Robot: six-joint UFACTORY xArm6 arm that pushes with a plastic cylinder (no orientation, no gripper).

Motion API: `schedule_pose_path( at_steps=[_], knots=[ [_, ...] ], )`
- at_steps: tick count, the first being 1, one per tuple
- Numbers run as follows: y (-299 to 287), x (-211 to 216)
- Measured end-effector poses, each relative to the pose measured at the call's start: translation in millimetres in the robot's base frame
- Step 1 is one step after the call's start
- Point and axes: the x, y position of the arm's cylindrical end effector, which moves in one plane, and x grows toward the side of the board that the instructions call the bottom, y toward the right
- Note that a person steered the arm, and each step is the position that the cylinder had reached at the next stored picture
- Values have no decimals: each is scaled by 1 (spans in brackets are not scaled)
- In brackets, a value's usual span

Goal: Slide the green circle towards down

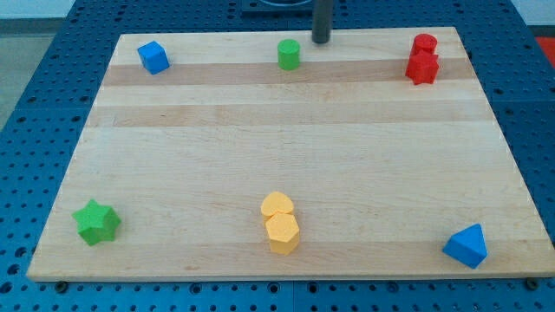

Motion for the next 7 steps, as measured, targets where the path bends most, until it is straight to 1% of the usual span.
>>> schedule_pose_path(
  at_steps=[1,2,3,4,5,6,7],
  knots=[
    [-29,26],
    [-46,58],
    [-71,100],
    [-107,159],
    [-129,199],
    [-129,197],
    [-117,153]
  ],
)
